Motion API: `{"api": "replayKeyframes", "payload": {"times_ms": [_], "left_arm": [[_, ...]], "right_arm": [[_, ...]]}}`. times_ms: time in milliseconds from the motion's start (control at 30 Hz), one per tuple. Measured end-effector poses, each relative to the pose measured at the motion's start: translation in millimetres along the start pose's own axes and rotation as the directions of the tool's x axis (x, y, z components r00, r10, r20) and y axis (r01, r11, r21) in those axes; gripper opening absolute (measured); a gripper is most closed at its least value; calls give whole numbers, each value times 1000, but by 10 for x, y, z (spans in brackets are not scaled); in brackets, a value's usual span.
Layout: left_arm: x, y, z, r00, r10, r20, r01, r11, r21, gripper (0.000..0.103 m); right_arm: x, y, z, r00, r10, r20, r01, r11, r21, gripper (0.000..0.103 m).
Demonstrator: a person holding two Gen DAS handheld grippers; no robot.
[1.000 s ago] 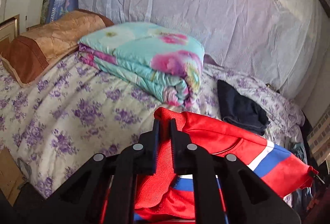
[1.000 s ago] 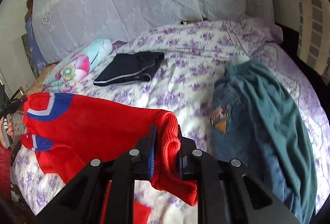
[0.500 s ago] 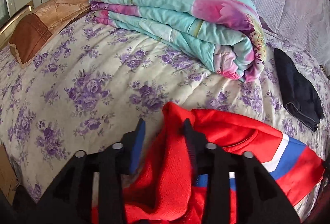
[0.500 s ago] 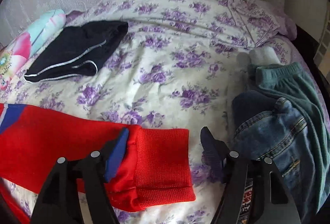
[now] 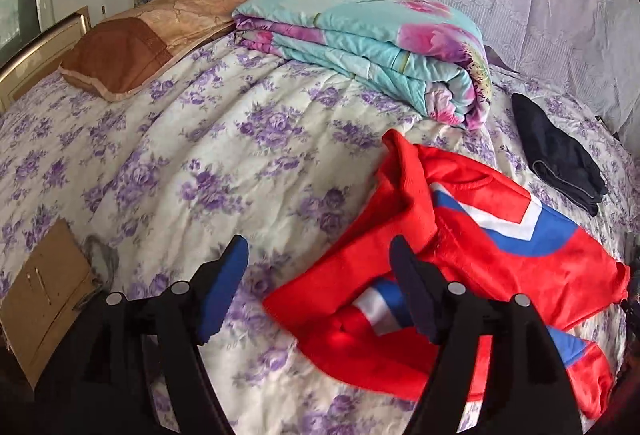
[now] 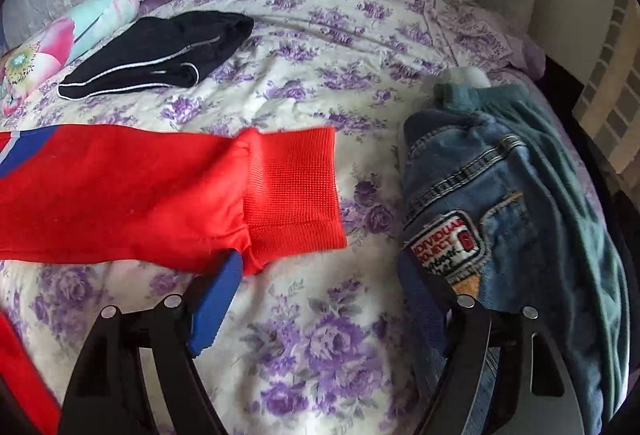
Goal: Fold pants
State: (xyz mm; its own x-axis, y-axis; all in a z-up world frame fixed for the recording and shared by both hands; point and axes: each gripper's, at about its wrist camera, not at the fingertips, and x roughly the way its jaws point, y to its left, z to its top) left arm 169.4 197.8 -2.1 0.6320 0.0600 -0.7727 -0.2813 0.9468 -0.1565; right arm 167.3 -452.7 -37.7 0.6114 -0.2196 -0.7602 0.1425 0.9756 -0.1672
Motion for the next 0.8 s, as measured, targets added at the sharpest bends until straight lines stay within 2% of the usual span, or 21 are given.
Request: {"api": "replayKeyframes", "payload": {"times_ms": [133,233,300,367,467,533,600,633,700,800], "left_arm": [[-137,138,-161,996,-81,-31,81,996,-25,71],[-109,121,-230,996,-70,-61,70,998,-8,80],[-42,138,-282,993,-69,-96,66,997,-29,80],[8,219,-341,988,-89,-125,79,993,-84,80],[105,387,-451,969,-183,-165,148,968,-203,80],[193,423,-514,957,-227,-182,177,950,-256,80],[226,370,-526,962,-220,-161,176,951,-254,78],[233,314,-515,964,-223,-146,186,954,-235,74],[274,205,-504,958,-254,-131,224,952,-209,33],[294,157,-517,967,-231,-106,206,957,-204,23]], "right_arm": [[-482,10,-323,977,214,11,-214,976,39,81],[-689,-28,-556,946,323,-4,-321,941,103,81],[-787,-56,-692,933,360,-4,-356,923,147,81],[-873,-73,-799,930,366,0,-361,917,172,81],[-977,-117,-929,928,372,5,-367,911,188,81],[-983,-140,-975,914,406,-3,-396,893,212,81],[-962,-154,-1003,896,444,-11,-428,871,241,81],[-950,-150,-998,889,457,-10,-440,861,255,81],[-925,-138,-984,878,478,-10,-457,847,272,81],[-887,-100,-996,869,493,-32,-466,839,280,81]]}}
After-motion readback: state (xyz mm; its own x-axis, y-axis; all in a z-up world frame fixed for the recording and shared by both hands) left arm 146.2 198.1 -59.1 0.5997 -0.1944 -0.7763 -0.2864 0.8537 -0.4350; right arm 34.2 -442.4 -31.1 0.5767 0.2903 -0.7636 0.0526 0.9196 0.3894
